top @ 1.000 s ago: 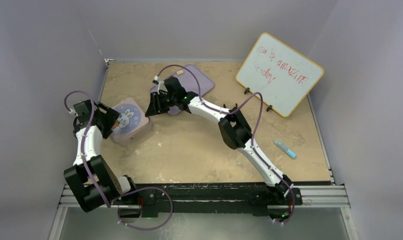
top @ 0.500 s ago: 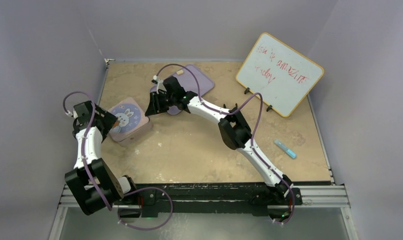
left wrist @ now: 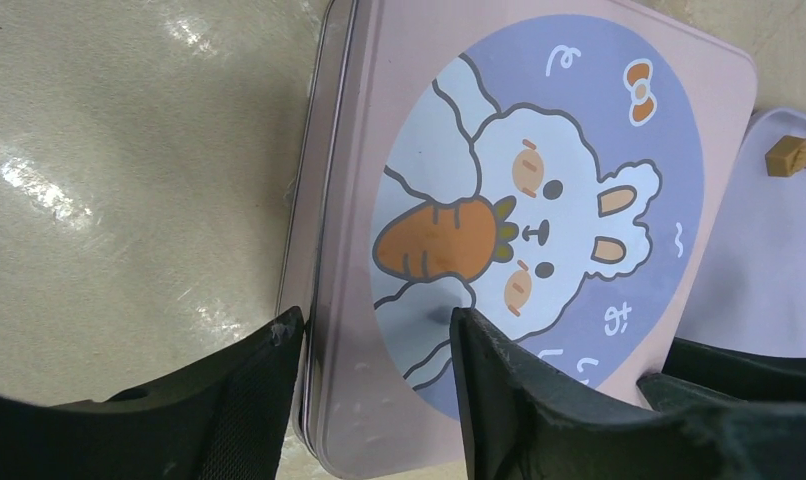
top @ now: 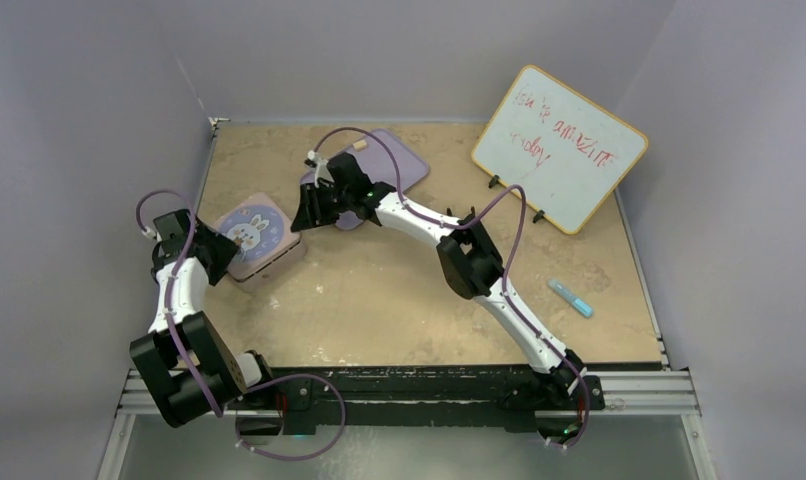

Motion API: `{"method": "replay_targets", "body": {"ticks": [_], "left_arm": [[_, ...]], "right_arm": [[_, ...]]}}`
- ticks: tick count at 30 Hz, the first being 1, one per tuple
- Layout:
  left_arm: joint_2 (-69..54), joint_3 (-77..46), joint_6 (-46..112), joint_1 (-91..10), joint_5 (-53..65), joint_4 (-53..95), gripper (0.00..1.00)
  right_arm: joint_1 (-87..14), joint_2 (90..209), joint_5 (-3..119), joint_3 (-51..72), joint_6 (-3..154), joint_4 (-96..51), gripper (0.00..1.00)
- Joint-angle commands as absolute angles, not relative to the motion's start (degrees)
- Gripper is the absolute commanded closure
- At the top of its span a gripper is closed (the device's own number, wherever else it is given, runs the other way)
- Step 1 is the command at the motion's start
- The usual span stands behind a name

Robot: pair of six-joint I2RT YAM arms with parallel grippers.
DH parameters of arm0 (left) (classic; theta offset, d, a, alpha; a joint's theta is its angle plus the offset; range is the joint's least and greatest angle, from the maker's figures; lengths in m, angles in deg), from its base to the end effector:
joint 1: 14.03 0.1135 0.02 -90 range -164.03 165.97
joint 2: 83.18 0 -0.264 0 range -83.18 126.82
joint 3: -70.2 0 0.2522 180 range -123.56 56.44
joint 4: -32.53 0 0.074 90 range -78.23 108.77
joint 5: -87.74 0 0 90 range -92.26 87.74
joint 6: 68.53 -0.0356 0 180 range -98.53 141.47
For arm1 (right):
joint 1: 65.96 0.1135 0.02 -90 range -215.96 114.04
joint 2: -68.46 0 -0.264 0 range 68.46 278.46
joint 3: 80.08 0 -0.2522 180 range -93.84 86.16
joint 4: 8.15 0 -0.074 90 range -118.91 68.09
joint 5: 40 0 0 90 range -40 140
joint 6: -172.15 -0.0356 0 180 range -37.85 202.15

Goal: Pack the chocolate
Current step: Adjust the packing box at the center of the board.

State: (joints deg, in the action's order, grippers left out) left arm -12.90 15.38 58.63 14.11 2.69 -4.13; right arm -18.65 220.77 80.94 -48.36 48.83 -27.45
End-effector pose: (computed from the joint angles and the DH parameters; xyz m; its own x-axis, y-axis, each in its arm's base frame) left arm 0.2141 0.1111 0.2084 -0.2991 -0.8424 -0.4482 -0.7576 0.4952 -0.4252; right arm 0.3943 0.4544 0.1771 -0.7465 -0.1144 -0.6554 -0.6468 0.3559 0.6745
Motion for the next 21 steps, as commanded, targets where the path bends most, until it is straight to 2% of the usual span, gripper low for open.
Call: {"method": "replay_targets", "body": {"ticks": [1, 8, 12, 21], "left_arm": [[-13.1, 15.3, 58.4, 14.5, 5.2, -1.7, 0.45], [-13.4, 13.8, 58.8, 14.4, 2.0, -5.4, 0.36], [-14.7, 12.4, 58.5, 14.5, 0.6, -7.0, 0.35], [-15.1, 13.0, 57.9, 14.5, -1.7, -8.0, 0.33]], "right_arm": [[-18.3, 216.6, 80.5, -47.9, 49.7, -27.2, 0.52], [-18.3, 216.6, 81.0, -48.0, 49.6, -26.9, 0.57], [-18.3, 216.4, 81.5, -47.4, 49.6, -26.9, 0.60], [-18.1, 213.2, 80.4, -44.5, 51.7, -29.3, 0.55]]}}
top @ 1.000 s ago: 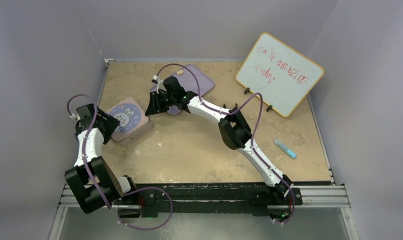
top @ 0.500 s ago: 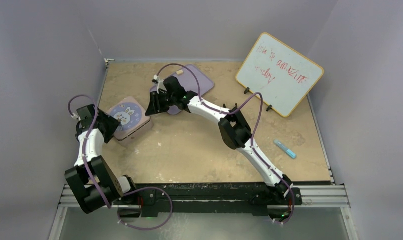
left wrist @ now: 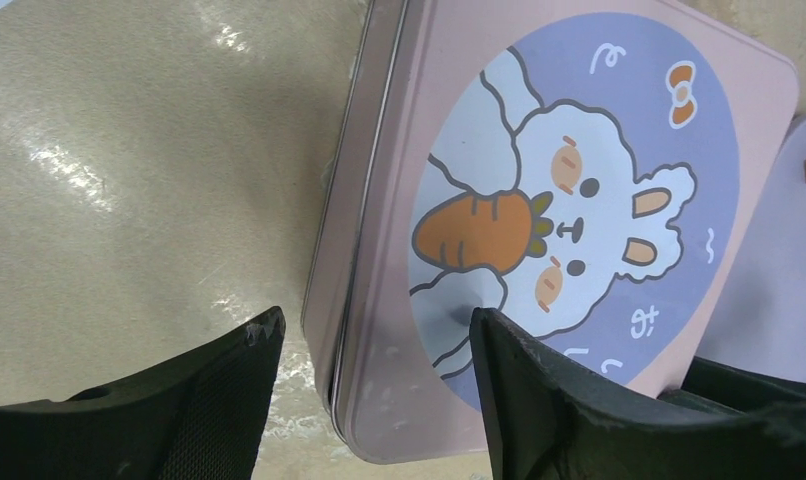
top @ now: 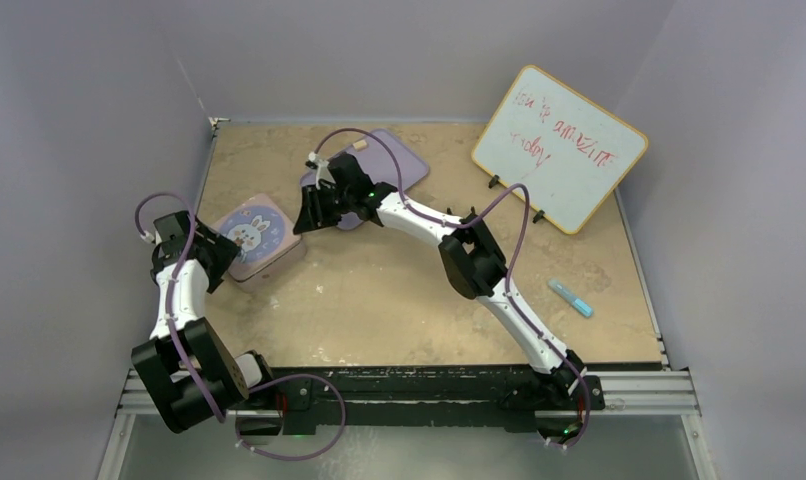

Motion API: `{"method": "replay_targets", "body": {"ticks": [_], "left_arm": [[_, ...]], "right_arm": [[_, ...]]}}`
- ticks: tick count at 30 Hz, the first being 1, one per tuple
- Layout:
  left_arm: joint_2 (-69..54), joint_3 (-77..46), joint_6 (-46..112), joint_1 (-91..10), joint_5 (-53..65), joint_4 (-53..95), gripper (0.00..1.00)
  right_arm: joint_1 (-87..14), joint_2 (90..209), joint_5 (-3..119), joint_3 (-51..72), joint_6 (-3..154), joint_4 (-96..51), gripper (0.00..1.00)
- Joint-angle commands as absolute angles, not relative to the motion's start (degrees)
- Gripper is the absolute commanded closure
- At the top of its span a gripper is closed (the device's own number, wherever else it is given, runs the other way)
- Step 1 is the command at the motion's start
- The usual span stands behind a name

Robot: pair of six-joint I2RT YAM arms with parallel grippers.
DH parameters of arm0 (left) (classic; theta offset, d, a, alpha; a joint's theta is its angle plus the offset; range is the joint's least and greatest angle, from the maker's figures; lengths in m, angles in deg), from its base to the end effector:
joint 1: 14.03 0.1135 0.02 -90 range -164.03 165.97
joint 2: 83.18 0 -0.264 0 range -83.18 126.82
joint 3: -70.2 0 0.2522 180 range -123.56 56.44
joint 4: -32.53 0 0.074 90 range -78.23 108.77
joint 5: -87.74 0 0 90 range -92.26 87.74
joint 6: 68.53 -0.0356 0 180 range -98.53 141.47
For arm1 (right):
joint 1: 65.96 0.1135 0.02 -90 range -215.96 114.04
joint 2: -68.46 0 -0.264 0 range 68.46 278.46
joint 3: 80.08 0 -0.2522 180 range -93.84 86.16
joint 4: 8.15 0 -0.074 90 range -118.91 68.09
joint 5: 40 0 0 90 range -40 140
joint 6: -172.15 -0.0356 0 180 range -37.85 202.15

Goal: Pack the chocolate
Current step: Adjust the packing box at the center of the board.

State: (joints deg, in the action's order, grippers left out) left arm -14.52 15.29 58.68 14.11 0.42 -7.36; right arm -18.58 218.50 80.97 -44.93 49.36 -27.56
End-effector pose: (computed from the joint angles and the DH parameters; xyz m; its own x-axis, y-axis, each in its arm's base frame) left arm 0.2070 0.1088 0.2112 -0.2954 -0.8431 -0.4494 -0.7852 0.4822 -0.3885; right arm 0.3894 0.4502 0.1790 -0.7502 -0.1295 -0.6483 -0.6441 0.3645 0.6725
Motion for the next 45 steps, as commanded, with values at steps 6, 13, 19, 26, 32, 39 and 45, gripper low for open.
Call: {"method": "replay_targets", "body": {"ticks": [6, 13, 19, 26, 32, 39, 45], "left_arm": [[-14.8, 13.5, 58.2, 14.4, 0.1, -8.3, 0.34], [-16.2, 14.1, 58.5, 14.4, -0.1, -9.1, 0.33], [-15.9, 13.5, 59.5, 14.4, -0.2, -11.2, 0.32], [-15.7, 13.0, 59.0, 14.5, 1.2, -9.7, 0.34], [-15.1, 14.8, 59.4, 14.5, 1.0, -9.4, 0.36], [-16.4, 16.2, 59.8, 14.2, -1.3, -11.5, 0.36], [-16.7, 16.5, 61.2, 13.8, 2.8, -12.3, 0.38]], "right_arm": [[-17.8, 213.1, 80.2, -43.6, 51.5, -29.0, 0.60], [-17.3, 212.0, 79.2, -43.0, 52.1, -30.8, 0.60], [-17.1, 210.4, 76.7, -41.7, 52.6, -32.9, 0.59], [-17.1, 210.0, 75.7, -42.5, 53.2, -33.9, 0.59], [-17.1, 211.0, 76.6, -43.9, 53.2, -33.3, 0.59], [-17.1, 211.6, 77.2, -44.1, 52.0, -31.2, 0.53], [-17.1, 211.1, 77.4, -43.8, 50.5, -29.1, 0.50]]}}
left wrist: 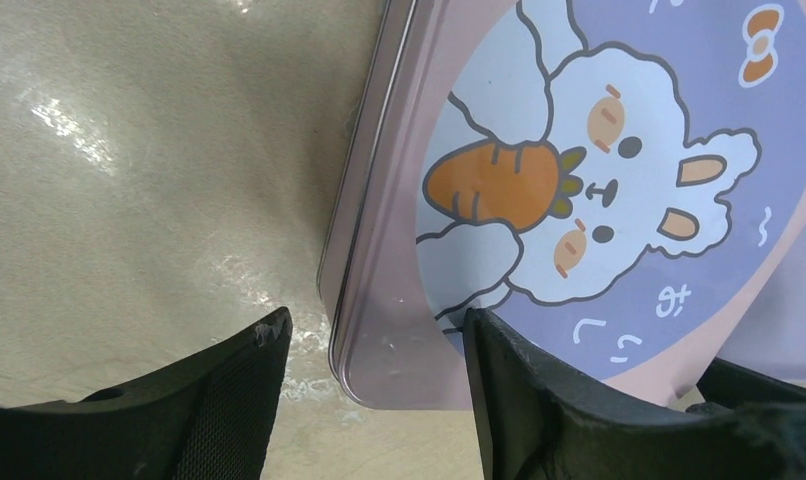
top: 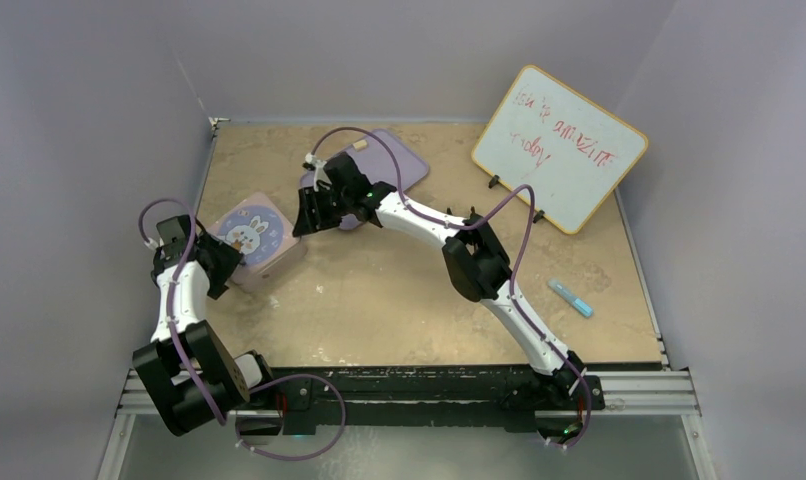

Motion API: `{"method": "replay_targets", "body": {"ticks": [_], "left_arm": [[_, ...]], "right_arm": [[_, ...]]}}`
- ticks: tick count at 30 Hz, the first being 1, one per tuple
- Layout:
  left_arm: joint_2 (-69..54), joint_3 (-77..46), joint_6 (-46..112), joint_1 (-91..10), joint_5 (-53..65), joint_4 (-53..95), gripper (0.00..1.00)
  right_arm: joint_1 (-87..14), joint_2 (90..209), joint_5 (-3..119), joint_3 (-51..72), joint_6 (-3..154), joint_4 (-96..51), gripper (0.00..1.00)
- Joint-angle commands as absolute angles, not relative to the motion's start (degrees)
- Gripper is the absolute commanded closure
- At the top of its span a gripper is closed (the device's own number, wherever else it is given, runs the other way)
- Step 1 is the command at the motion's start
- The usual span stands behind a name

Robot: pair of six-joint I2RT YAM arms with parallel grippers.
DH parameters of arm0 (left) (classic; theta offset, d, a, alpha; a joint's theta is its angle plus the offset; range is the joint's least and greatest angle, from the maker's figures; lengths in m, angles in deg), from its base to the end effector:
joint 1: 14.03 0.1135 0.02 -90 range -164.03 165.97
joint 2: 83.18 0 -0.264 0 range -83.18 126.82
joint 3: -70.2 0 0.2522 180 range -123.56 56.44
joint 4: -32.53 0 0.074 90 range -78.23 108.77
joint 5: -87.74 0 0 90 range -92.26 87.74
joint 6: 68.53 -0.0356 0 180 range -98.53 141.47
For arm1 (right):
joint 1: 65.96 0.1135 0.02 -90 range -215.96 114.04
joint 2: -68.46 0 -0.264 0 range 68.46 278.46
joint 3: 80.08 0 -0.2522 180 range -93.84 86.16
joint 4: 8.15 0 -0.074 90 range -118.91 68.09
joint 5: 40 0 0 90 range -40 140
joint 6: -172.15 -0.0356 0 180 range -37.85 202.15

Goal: Pack the chocolate
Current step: Adjust the packing box at the center of the board.

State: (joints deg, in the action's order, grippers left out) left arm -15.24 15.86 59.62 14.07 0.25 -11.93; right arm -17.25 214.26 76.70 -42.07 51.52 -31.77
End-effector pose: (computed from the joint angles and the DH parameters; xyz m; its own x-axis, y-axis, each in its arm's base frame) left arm 0.1983 0.1041 0.2059 -0.3106 -0.8655 -0.3931 -0.8164 0.4547 -0.3560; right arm 0.3733 0.4493 0.1964 -0.7376 -0.1502 -0.6583 -0.6492 0.4258 0.6303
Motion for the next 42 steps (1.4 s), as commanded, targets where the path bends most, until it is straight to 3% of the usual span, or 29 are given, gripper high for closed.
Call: {"method": "replay_targets", "body": {"ticks": [1, 8, 23, 34, 42], "left_arm": [[-16.7, 16.7, 61.6, 13.8, 3.5, -12.6, 0.39], [-17.7, 16.2, 62.9, 13.8, -0.3, -14.5, 0.38], [-15.4, 15.1, 61.9, 14.1, -7.1, -14.2, 0.46], [-14.1, 12.9, 63.3, 14.2, 1.8, -9.0, 0.41], [-13.3, 12.7, 64.5, 14.2, 1.9, -8.3, 0.40]], "right_arm": [[-17.1, 211.2, 77.1, -44.0, 50.3, -29.0, 0.50], [-17.1, 212.4, 76.4, -45.9, 49.5, -29.0, 0.56], [-16.9, 214.8, 75.1, -45.5, 50.1, -30.4, 0.56], [-17.0, 215.4, 76.3, -47.3, 52.3, -30.6, 0.62], [-17.0, 216.1, 76.8, -46.7, 52.8, -30.3, 0.59]]}}
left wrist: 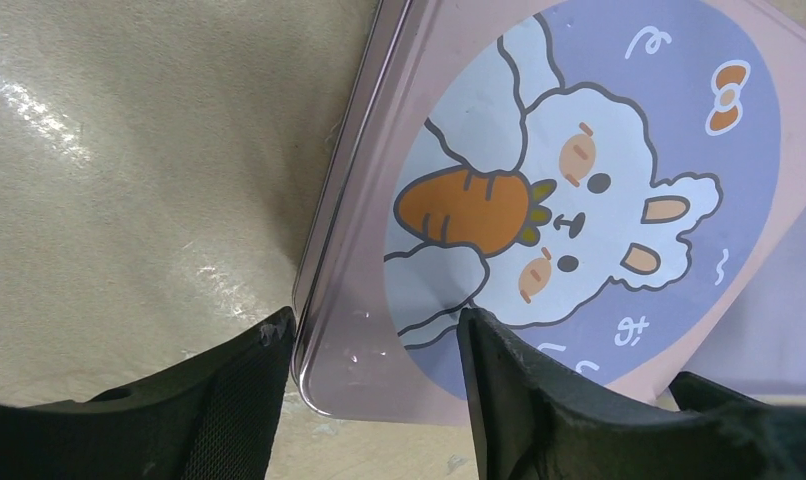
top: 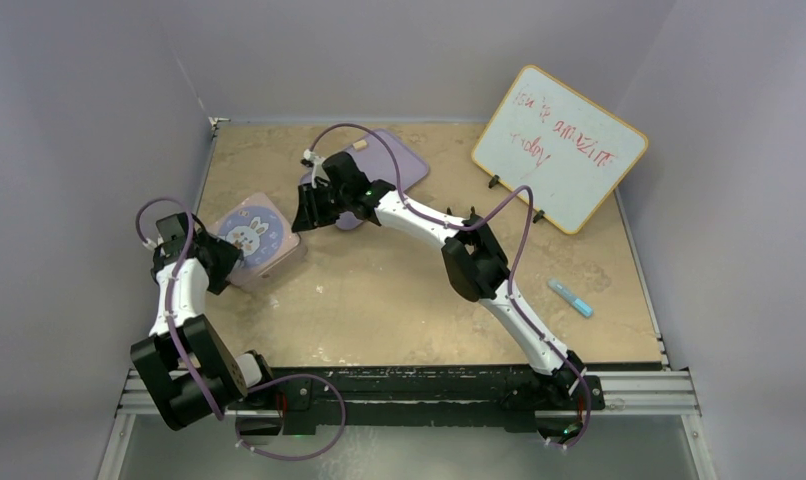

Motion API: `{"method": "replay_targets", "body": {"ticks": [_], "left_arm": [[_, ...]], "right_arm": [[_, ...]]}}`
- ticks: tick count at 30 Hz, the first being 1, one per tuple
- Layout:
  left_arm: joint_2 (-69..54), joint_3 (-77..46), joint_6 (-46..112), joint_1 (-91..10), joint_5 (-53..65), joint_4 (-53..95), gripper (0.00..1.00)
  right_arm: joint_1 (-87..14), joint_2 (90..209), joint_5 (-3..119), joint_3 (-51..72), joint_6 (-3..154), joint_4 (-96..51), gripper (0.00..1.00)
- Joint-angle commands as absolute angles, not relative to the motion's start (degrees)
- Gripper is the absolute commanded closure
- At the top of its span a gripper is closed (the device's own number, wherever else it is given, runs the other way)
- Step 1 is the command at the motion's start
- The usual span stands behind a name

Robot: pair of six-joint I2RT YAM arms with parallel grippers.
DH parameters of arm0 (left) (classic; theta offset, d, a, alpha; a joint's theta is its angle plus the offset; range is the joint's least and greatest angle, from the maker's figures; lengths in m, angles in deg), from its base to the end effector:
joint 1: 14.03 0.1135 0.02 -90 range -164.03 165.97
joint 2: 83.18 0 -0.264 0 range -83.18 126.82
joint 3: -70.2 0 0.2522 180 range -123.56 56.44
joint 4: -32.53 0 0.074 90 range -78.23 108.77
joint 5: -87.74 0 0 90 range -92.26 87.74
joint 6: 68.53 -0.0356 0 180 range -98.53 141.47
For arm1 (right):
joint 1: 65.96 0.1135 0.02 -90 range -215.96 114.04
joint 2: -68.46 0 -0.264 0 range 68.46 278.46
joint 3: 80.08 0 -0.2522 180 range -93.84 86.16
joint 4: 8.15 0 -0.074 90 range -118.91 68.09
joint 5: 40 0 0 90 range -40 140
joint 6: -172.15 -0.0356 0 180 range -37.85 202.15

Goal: Pack the chocolate
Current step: Adjust the packing box at the center of the board.

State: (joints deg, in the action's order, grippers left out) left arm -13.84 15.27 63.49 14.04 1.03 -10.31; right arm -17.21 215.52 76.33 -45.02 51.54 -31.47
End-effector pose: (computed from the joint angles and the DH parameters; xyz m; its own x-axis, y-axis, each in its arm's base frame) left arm 0.2042 0.1066 0.2056 -0.2552 -0.8935 -0.3696 -0.8254 0.4004 -0.3980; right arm 0.3766 0.4534 0.2022 -0.7214 -0.1304 -0.6802 -0.6630 0.4139 0.6238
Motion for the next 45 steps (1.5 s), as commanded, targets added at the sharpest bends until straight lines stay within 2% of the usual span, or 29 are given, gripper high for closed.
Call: {"method": "replay_targets", "body": {"ticks": [1, 6, 14, 22, 30, 37, 45], "left_arm": [[-13.2, 12.6, 64.4, 14.2, 2.0, -8.3, 0.39], [-13.2, 12.4, 64.4, 14.2, 2.6, -7.9, 0.37], [-13.3, 13.3, 64.7, 14.2, 3.9, -5.9, 0.42], [-14.4, 13.1, 65.9, 14.1, -1.3, -8.7, 0.38], [-16.2, 12.5, 65.5, 14.2, -1.4, -8.4, 0.37], [-13.8, 10.0, 63.6, 14.2, -0.4, -10.8, 0.33], [-19.8, 9.1, 62.9, 14.2, -0.7, -10.4, 0.33]], "right_arm": [[-17.0, 216.2, 76.7, -46.7, 52.7, -30.3, 0.59], [-17.0, 216.6, 76.8, -47.2, 52.7, -30.6, 0.58], [-17.0, 217.6, 76.7, -48.3, 53.2, -31.3, 0.62], [-17.0, 217.6, 76.5, -47.4, 53.3, -31.2, 0.65], [-16.9, 213.6, 74.9, -42.4, 54.0, -30.3, 0.65], [-16.8, 213.9, 73.7, -43.7, 55.0, -32.2, 0.64], [-16.2, 213.4, 71.6, -42.3, 55.2, -33.6, 0.65]]}}
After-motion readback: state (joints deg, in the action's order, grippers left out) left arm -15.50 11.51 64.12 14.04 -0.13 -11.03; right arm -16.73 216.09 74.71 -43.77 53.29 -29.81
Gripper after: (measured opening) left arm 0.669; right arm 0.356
